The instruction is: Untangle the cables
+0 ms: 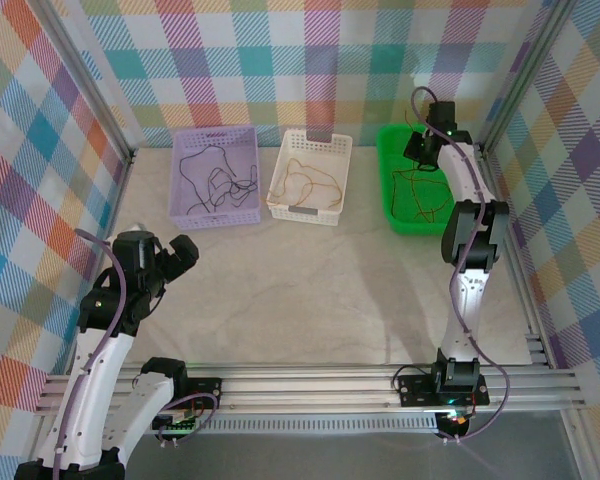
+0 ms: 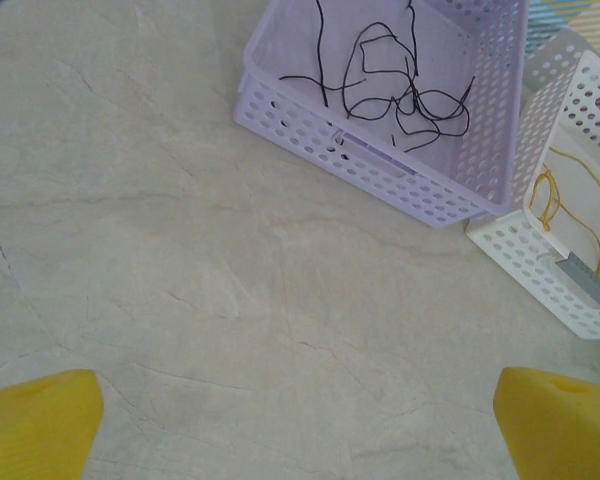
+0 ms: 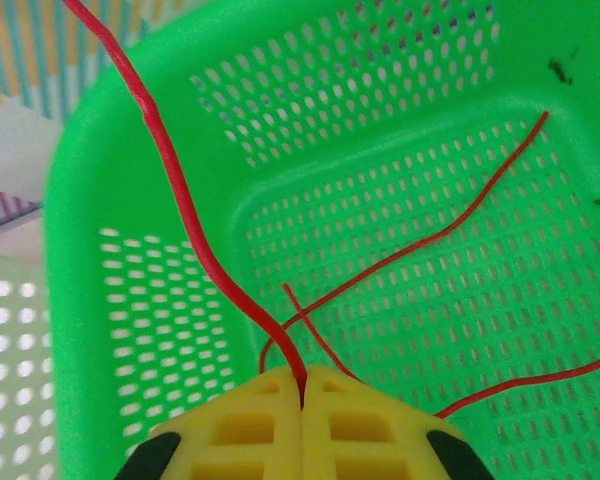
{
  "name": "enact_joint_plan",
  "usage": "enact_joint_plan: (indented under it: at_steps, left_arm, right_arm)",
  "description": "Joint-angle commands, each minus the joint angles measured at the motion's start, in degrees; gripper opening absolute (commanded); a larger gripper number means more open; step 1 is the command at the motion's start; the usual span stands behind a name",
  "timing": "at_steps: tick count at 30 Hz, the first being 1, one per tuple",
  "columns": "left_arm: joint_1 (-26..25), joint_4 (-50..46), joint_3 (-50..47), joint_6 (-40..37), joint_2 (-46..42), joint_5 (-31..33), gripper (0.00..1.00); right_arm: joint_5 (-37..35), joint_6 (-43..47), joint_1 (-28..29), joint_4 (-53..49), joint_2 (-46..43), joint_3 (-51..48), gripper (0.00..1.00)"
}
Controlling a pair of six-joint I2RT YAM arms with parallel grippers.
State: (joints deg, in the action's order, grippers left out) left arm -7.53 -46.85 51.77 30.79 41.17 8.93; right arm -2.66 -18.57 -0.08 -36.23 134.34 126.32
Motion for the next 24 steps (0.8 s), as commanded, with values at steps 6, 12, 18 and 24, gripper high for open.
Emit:
enact_joint_plan:
  at_steps: [6, 12, 18, 24]
  left_arm:
    - [-0.9, -0.1, -0.4, -1.0, 0.2, -0.2, 1.0]
    - [-0.9, 0.0, -0.4, -1.2, 0.1, -0.2, 1.0]
    - [-1.0, -0.1, -0.5, -1.5, 0.0, 0.1, 1.0]
    - [-1.1, -0.1, -0.5, -1.6, 0.0, 0.9, 1.0]
  right_arm:
    - [-0.6, -3.7, -0.3, 7.7, 0.3, -9.8, 0.0]
    - [0.0, -5.3, -0.4, 6.2, 1.1, -11.1, 0.0]
    - [-0.1, -5.1, -0.4, 3.3, -0.4, -9.6, 0.08]
    - [-0.1, -5.2, -0.4, 1.2, -4.2, -9.4, 0.42]
